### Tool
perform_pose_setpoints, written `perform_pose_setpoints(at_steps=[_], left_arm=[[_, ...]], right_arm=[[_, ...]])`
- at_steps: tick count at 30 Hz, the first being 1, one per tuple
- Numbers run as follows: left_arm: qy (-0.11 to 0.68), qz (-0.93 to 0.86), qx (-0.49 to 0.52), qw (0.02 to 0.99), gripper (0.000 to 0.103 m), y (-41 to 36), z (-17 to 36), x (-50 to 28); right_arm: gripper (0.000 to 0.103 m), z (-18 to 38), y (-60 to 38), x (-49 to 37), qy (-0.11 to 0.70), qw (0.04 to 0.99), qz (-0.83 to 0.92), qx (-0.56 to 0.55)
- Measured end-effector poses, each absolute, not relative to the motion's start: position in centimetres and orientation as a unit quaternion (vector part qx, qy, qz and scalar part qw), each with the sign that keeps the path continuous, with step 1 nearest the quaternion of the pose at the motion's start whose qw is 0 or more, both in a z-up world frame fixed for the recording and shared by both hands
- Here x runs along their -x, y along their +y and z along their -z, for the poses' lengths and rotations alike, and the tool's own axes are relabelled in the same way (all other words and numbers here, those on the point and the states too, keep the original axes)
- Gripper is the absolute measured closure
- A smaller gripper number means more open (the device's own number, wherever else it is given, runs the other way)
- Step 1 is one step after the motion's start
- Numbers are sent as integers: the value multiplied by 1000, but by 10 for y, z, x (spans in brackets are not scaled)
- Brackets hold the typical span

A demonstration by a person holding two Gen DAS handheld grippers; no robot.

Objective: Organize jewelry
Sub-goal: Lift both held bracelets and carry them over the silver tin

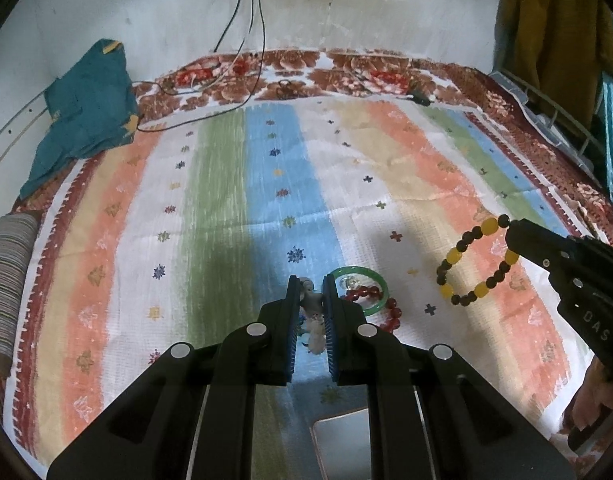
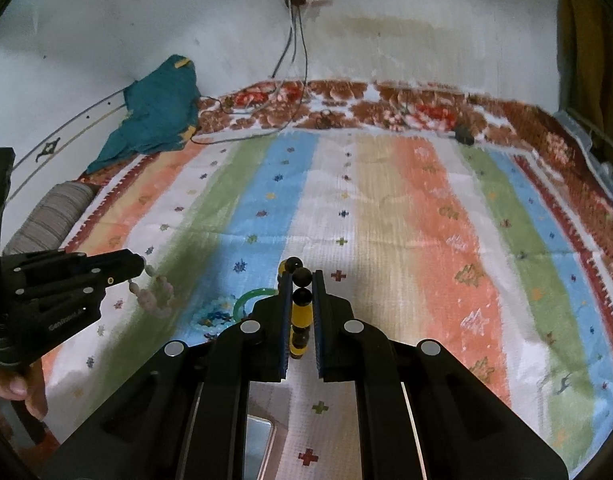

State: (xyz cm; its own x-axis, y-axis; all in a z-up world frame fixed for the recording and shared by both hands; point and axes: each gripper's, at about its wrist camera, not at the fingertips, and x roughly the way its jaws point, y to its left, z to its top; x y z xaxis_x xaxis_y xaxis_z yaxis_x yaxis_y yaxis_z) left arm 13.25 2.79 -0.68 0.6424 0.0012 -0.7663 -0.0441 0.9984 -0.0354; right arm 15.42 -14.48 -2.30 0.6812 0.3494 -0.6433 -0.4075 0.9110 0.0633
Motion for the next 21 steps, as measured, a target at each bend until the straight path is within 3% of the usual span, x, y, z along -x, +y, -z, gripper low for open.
perform_pose_setpoints(at_steps=[21], left_arm=[[398,22,34,916,92,7,-15,-81]], right_arm=[[92,14,-140,-100,328,910,-248,51]])
